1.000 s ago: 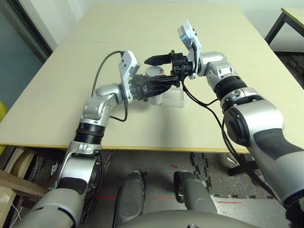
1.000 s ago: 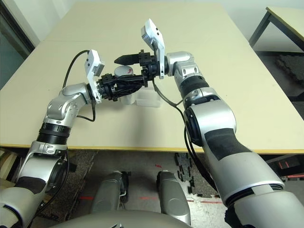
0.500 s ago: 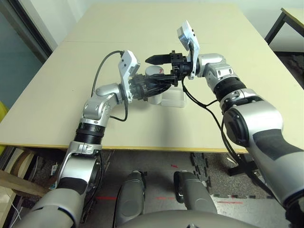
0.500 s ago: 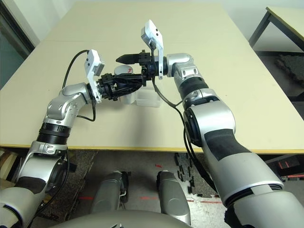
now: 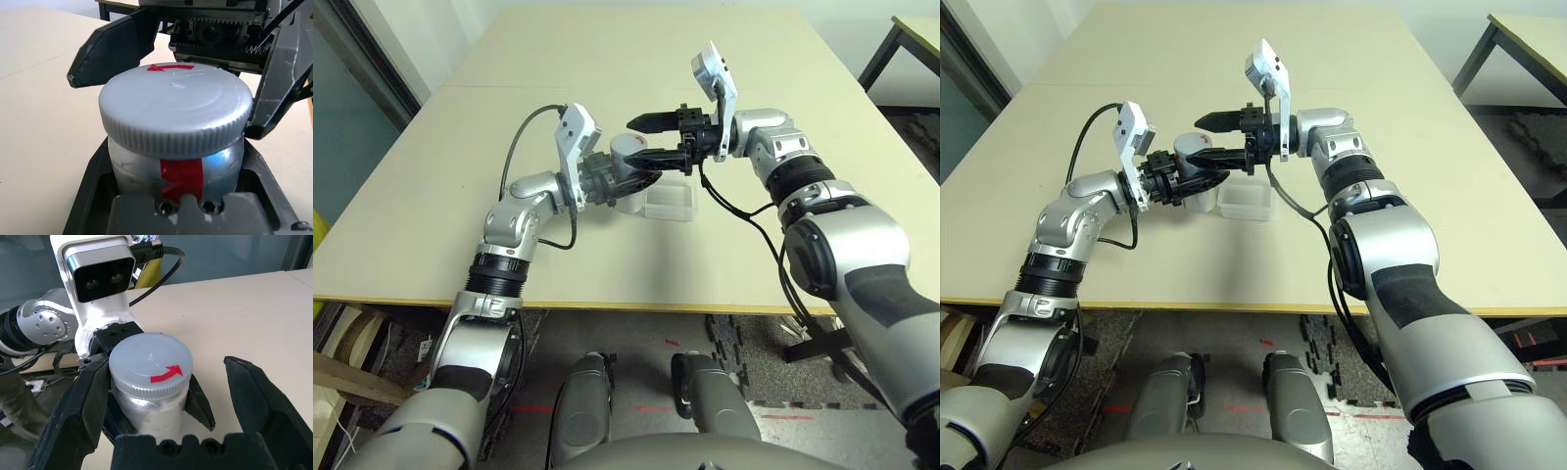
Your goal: Pour the medicine from the bottle into the box.
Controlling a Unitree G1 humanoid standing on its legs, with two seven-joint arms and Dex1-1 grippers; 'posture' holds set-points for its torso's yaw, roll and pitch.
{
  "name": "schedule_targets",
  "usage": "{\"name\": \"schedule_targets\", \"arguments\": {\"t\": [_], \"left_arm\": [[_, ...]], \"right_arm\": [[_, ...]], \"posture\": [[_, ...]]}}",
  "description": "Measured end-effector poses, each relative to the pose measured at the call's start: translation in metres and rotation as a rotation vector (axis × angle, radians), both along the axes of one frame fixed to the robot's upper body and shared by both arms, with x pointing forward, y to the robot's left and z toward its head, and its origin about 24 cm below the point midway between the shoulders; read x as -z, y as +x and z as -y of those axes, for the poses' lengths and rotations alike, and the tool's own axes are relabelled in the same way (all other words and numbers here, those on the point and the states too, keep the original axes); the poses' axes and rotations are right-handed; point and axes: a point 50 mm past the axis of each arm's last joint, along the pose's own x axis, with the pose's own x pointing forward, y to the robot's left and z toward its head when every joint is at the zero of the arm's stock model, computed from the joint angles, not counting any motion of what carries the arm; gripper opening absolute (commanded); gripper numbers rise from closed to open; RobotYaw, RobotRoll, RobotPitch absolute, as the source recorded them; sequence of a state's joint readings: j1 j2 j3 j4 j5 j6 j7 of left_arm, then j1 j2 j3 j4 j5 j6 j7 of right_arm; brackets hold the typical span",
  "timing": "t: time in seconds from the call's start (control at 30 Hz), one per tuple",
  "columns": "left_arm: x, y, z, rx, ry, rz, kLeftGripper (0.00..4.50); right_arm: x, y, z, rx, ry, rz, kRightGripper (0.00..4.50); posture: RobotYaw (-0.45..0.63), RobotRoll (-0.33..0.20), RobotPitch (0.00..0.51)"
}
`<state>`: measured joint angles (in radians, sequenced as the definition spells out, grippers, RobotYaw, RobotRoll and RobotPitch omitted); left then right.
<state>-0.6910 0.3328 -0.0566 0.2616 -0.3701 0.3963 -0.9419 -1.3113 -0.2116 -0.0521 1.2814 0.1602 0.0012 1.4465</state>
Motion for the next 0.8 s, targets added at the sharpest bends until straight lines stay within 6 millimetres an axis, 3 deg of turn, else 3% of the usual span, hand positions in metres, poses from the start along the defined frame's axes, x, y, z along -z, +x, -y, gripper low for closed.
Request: {"name": "schedule_targets", "arguments": {"t": [0.1, 0.27, 0.57, 0.8], "left_arm": [[-0.001, 0.001, -0.004, -0.015, -0.002, 0.001, 2.65], [-0.001, -0.002, -0.020, -0.032, 0.002, 0.011, 2.65], [0.000, -0.004, -0.026, -0.036, 0.000, 0.007, 2.65], [0.001, -0.003, -0.022, -0.029, -0.012, 0.003, 2.65]], "right_arm": [[0.000, 0.001, 0.003, 0.008, -0.001, -0.003, 4.50], [-0.004, 0.008, 0.028, 0.159, 0.010, -0.011, 4.50], [-0.004, 0.009, 0.026, 0.176, -0.007, -0.016, 4.50], [-0.002, 0.004, 0.018, 0.072, -0.003, -0.024, 4.50]], "posture": [[-0.03, 0.000, 0.097], [-0.03, 0.000, 0.092], [-0.03, 0.000, 0.092], [-0.05, 0.000, 0.095]]}}
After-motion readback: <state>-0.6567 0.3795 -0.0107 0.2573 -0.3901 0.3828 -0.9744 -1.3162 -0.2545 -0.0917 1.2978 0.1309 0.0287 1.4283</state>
